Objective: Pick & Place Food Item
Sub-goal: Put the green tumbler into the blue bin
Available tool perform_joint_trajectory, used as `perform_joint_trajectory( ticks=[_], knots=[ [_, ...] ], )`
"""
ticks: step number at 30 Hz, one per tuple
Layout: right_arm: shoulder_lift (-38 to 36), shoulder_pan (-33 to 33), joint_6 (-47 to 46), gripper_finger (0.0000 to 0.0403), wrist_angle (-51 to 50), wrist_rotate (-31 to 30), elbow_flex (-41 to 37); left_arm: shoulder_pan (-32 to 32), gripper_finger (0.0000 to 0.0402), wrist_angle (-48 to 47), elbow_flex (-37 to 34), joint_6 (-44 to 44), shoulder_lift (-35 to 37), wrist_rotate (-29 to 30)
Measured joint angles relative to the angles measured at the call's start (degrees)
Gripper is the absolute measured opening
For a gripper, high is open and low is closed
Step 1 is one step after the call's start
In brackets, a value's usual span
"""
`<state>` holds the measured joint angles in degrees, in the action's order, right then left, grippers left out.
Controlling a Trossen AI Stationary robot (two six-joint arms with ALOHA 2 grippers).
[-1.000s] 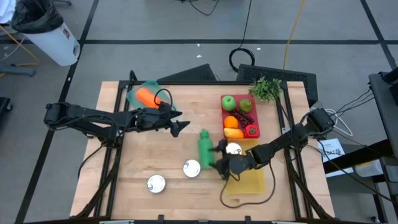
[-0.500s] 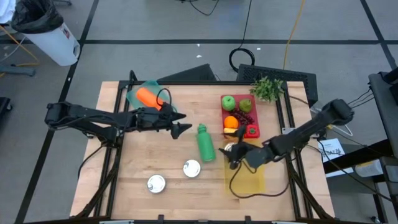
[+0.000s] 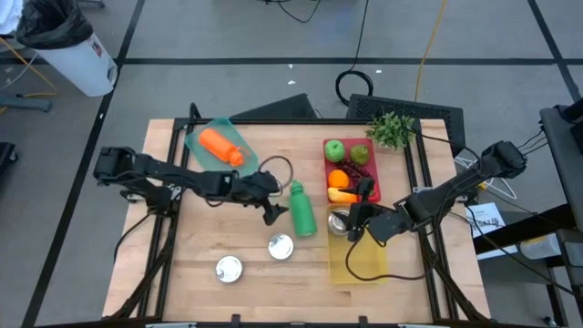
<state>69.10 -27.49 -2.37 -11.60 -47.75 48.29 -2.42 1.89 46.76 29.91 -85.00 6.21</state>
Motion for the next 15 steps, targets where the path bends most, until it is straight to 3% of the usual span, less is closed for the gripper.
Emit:
perform_joint_trajectory(
  ticks=[4,7,15],
  knots=[
    [0.0,0.1,0.2,0.0308,0.1,0.0,-1.3,0.0,0.0390,-7.7,1.5,-7.0,-2.7,6.2],
    [0.0,0.1,0.4,0.0308,0.1,0.0,-1.6,0.4,0.0390,-8.5,1.5,-7.5,-5.3,11.9],
    [0.0,0.1,1.3,0.0308,0.4,0.0,-1.6,2.7,0.0390,-4.7,1.5,-11.8,-12.6,11.9]
  ],
)
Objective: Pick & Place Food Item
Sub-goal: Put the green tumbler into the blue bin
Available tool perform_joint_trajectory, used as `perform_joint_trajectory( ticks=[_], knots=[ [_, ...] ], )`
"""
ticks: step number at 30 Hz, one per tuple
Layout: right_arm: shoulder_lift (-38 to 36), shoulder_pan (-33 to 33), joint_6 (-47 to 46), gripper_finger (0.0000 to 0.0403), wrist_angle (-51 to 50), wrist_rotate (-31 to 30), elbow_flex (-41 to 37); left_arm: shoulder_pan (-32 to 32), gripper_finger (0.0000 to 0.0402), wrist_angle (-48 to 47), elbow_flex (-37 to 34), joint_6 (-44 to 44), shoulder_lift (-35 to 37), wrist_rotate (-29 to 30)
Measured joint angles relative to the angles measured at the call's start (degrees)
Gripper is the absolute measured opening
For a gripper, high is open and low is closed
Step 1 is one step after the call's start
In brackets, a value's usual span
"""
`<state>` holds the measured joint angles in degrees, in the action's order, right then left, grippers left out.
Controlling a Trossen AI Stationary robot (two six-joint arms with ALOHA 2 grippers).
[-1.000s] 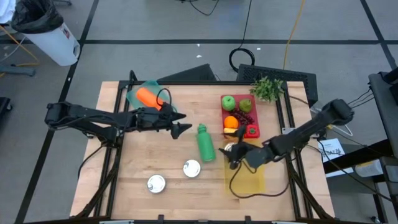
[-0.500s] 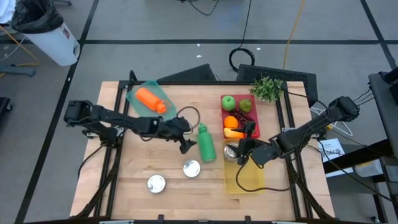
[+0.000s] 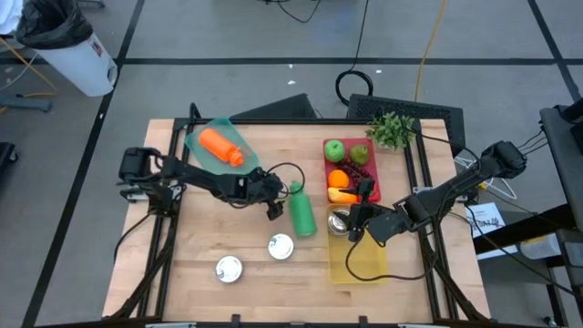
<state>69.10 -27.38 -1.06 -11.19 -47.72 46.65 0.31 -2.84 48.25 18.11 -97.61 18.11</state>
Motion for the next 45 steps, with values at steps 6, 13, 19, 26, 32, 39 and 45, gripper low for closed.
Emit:
perform_joint_trajectory(
  ticks=[6,13,19,26,32,39,45],
  knots=[
    [0.0,0.0,0.2,0.0308,0.2,0.0,-0.5,0.4,0.0390,2.7,0.0,-3.7,-4.4,0.0],
    [0.0,0.9,0.3,0.0308,0.2,0.0,-0.6,0.0,0.0369,3.4,0.1,-5.8,-5.9,-0.3],
    [0.0,1.5,0.3,0.0308,0.1,0.0,-0.6,-0.1,0.0261,3.4,0.1,-8.0,-5.9,-2.6],
    [0.0,1.5,0.2,0.0308,0.0,2.5,-0.6,0.2,0.0132,5.6,0.0,-6.6,-5.9,-3.6],
    [0.0,1.5,0.2,0.0308,0.1,3.0,-0.6,1.6,0.0044,5.8,0.0,-7.0,-6.0,-6.3],
    [0.0,1.5,-0.2,0.0308,0.1,3.0,-0.6,2.6,0.0010,6.0,0.0,-2.5,-5.6,-5.9],
    [0.0,1.5,-0.2,0.0308,0.0,3.0,-0.6,2.7,0.0004,5.9,-0.1,-1.5,0.4,-2.5]
  ],
)
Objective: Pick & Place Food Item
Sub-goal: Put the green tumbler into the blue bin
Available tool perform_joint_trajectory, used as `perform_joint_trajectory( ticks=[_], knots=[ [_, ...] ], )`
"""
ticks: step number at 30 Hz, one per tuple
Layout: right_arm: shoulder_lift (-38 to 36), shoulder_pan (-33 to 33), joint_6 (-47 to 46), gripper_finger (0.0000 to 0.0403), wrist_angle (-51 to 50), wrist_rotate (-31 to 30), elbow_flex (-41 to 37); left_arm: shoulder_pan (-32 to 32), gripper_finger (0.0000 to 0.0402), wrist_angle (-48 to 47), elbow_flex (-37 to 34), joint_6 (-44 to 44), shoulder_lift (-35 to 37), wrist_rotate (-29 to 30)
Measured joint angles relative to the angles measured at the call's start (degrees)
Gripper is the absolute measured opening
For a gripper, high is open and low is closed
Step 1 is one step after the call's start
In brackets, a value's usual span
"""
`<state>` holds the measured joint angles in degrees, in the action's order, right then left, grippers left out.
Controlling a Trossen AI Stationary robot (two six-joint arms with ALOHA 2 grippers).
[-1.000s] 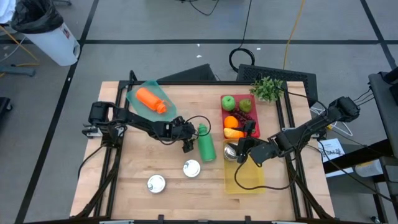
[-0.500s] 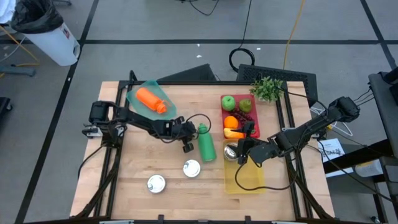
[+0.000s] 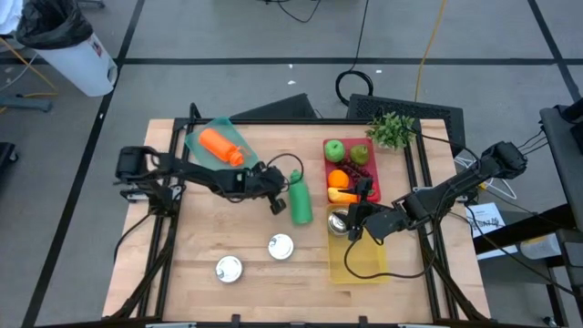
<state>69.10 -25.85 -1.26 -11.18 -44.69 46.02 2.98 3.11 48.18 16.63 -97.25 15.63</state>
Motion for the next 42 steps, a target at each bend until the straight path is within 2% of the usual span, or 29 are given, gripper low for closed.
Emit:
perform_joint_trajectory(
  ticks=[10,16,22,33,38,42],
  knots=[
    [0.0,0.0,0.0,0.0308,-0.5,0.0,0.0,-1.4,0.0002,-2.1,0.0,-3.5,16.1,9.0],
    [0.0,0.0,0.0,0.0308,-0.5,0.0,0.0,-3.8,0.0001,-2.7,0.0,-8.2,24.6,16.4],
    [0.0,0.0,0.1,0.0308,-0.4,0.0,0.0,-5.4,0.0001,-10.2,0.0,-8.2,33.7,26.7],
    [0.0,0.0,0.2,0.0308,-0.5,0.0,0.0,-8.0,0.0001,-25.1,0.0,3.1,45.2,39.9],
    [0.0,0.0,0.4,0.0308,-0.5,0.0,0.0,-8.0,0.0001,-38.3,0.0,18.2,47.2,48.4],
    [0.0,0.0,0.4,0.0308,-0.5,0.0,0.0,-8.0,0.0001,-51.4,0.0,34.0,46.9,49.9]
  ],
)
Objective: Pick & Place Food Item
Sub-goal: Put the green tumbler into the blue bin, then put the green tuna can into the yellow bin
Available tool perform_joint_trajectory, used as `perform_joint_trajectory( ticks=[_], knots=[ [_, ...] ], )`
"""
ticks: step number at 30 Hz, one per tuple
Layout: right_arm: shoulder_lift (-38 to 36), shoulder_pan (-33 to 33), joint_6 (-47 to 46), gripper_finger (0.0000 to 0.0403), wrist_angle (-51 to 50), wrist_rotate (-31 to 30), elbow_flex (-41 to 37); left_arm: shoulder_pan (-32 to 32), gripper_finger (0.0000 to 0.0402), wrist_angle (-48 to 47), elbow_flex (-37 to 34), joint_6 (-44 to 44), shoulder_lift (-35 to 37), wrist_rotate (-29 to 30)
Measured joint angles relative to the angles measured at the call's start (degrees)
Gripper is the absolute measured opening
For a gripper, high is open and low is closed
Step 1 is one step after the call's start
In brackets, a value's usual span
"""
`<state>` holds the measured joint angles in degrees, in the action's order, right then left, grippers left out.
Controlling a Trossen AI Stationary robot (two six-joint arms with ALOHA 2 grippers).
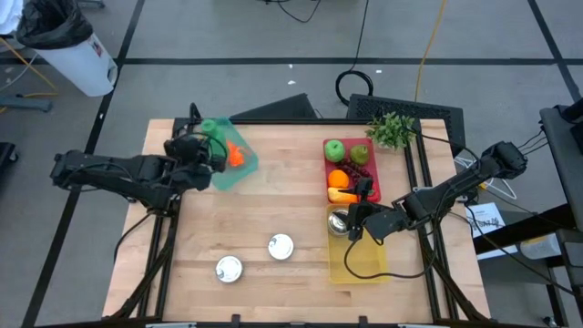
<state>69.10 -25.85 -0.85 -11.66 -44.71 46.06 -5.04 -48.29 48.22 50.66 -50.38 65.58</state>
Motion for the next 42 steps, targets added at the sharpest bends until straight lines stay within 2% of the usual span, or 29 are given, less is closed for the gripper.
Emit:
perform_joint_trajectory(
  ticks=[3,5,15,21,25,32,36,42],
  knots=[
    [0.0,0.0,0.0,0.0308,0.0,0.0,0.0,0.0,0.0001,-5.6,-1.2,10.1,-0.9,-0.9],
    [0.0,0.0,0.0,0.0308,0.0,0.0,0.0,0.0,0.0001,-5.8,-2.8,13.8,-1.3,-2.3],
    [0.0,0.0,0.0,0.0308,0.0,0.0,0.0,0.0,0.0000,-4.8,-9.3,28.6,-5.0,-9.1],
    [0.0,0.0,-0.1,0.0308,0.0,0.0,0.0,1.2,0.0019,-4.9,-11.0,31.8,-6.6,-10.2],
    [0.0,0.0,-0.2,0.0308,0.0,0.0,0.0,3.0,0.0060,-4.2,-11.0,28.4,-6.7,-13.6],
    [0.0,0.0,-0.2,0.0308,0.2,0.0,0.0,4.8,0.0179,-3.5,-11.1,26.5,-6.7,-14.7],
    [0.0,0.0,-0.5,0.0308,0.2,0.0,0.0,5.1,0.0238,-3.5,-11.0,22.1,-6.7,-15.4],
    [0.0,0.0,-1.0,0.0308,0.2,0.0,0.0,5.1,0.0284,-2.7,-7.5,14.6,-6.5,-20.7]
  ],
)
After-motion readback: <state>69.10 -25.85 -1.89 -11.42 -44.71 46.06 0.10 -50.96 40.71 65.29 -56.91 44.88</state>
